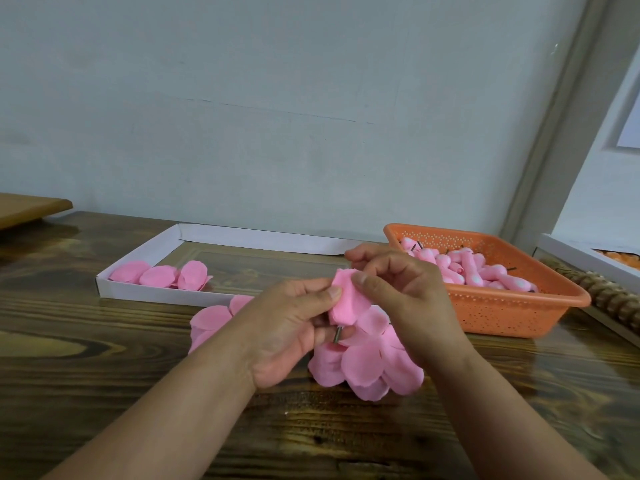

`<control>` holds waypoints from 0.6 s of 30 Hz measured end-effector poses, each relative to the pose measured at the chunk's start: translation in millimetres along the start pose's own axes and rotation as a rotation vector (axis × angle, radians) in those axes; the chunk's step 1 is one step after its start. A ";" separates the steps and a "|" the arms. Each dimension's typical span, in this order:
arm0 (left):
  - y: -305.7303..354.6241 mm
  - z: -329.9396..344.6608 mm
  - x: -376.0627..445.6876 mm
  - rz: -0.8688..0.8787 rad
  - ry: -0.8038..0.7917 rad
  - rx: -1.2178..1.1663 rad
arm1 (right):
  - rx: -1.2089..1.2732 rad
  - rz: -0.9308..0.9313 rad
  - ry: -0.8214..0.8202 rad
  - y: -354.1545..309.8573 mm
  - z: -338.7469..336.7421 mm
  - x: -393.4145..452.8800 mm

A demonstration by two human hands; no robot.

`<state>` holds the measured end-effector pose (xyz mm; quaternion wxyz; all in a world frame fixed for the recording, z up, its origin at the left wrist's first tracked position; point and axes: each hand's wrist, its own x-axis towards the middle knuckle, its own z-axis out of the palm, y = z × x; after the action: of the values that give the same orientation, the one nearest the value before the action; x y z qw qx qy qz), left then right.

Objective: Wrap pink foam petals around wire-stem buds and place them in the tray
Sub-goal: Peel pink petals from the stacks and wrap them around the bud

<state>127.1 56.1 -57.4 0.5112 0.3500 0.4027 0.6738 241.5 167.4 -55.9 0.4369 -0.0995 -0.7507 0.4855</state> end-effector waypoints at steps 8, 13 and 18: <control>-3.0 -0.4 3.7 0.014 0.067 -0.029 | -0.107 0.009 0.050 1.3 3.5 -0.4; -5.1 -1.5 6.2 0.012 0.148 -0.059 | -0.135 0.006 0.062 1.8 5.3 -0.8; -3.5 -3.1 5.7 -0.018 0.146 -0.140 | -0.052 0.020 0.053 1.3 4.4 -0.2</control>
<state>124.4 61.6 -61.6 0.5096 0.2598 0.3941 0.7193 237.9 165.1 -57.7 0.4492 -0.1309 -0.7501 0.4673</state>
